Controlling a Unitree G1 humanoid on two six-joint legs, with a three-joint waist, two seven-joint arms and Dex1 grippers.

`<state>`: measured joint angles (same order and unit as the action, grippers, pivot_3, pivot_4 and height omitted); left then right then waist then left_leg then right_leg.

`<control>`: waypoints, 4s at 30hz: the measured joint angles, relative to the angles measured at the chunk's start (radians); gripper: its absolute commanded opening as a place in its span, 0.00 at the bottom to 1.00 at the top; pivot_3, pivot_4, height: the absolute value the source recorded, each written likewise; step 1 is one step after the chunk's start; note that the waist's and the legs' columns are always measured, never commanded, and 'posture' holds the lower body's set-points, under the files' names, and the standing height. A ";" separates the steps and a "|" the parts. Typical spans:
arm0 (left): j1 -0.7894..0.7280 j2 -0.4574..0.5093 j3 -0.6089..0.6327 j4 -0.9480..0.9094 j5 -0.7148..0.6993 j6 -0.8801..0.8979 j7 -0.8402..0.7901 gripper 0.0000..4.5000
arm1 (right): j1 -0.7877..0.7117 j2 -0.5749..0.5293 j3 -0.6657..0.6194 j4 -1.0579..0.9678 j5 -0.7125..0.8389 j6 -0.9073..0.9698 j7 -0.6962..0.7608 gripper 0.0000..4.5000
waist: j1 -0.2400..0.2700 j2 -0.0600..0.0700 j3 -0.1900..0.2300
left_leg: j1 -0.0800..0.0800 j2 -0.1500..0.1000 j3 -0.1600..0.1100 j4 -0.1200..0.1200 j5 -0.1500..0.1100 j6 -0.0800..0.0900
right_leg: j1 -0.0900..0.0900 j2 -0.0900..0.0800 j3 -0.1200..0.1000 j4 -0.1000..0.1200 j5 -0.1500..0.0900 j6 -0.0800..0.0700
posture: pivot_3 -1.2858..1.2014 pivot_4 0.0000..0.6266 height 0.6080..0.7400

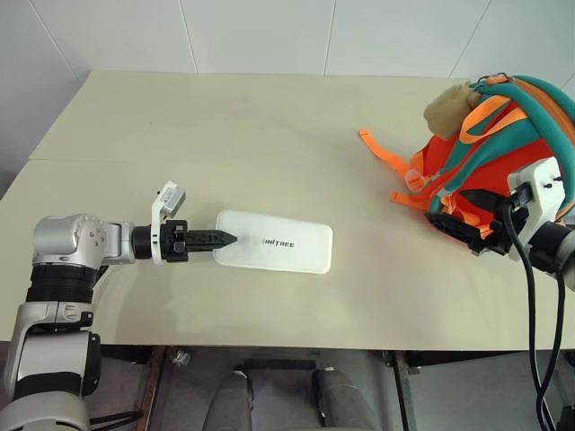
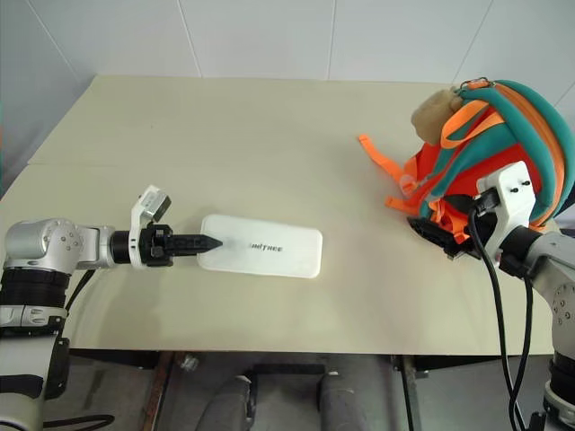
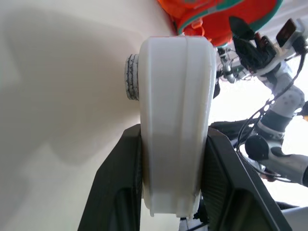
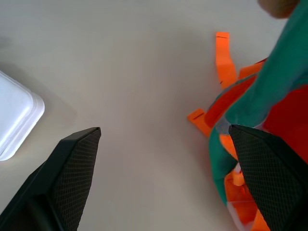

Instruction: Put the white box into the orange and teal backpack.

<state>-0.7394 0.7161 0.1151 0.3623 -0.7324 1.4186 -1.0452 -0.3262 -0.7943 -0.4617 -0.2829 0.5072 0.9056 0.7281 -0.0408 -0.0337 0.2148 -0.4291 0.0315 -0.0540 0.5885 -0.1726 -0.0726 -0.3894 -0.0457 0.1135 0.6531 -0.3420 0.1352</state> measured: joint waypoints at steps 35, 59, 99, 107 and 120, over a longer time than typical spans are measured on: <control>-0.061 -0.091 0.539 0.054 -0.126 -0.062 0.426 0.28 | -0.467 0.286 0.292 0.207 0.057 -0.114 -0.126 0.00 | -0.023 0.001 0.000 | 0.000 0.001 0.001 -0.010 0.001 -0.002 | -0.005 0.001 0.001 -0.001 0.000 0.002 | 0.52 0.24 1.00; -0.195 0.162 0.245 0.339 0.032 -0.298 0.056 0.28 | -0.449 0.038 0.367 -0.206 0.581 0.123 0.258 0.00 | -0.019 0.001 0.001 | -0.010 0.001 -0.001 -0.010 0.000 -0.003 | -0.013 0.001 -0.002 -0.001 -0.002 0.000 | 0.52 0.24 1.00; -0.123 0.264 0.103 0.082 0.053 -0.587 -0.455 0.27 | -0.343 -0.075 0.392 -0.141 0.434 0.041 0.347 0.00 | -0.012 0.001 0.001 | -0.010 0.002 -0.001 -0.004 0.000 -0.003 | -0.013 0.001 -0.002 0.003 -0.003 -0.001 | 0.52 0.24 1.00; -0.208 0.264 -0.035 0.084 0.157 -0.725 -0.456 0.27 | -0.342 -0.069 0.415 -0.126 0.409 0.026 0.347 0.00 | -0.009 0.001 0.001 | -0.010 0.001 -0.001 0.000 0.000 -0.002 | -0.010 0.001 -0.003 0.004 -0.003 -0.001 | 0.52 0.24 1.00; -0.304 0.292 -0.125 0.026 0.185 -0.708 -0.457 0.27 | -0.328 -0.068 0.417 -0.112 0.368 -0.003 0.349 0.00 | -0.012 0.001 0.001 | -0.010 0.001 -0.001 0.001 0.000 -0.001 | -0.010 0.001 -0.003 0.005 -0.003 0.000 | 0.52 0.24 1.00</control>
<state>-1.0430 1.0080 -0.0099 0.3886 -0.5479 0.7108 -1.5020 -0.6538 -0.8623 -0.0443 -0.3948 0.8749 0.9025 1.0771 -0.0526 -0.0330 0.2157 -0.4395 0.0328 -0.0553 0.5893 -0.1730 -0.0741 -0.3991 -0.0445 0.1109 0.6578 -0.3446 0.1354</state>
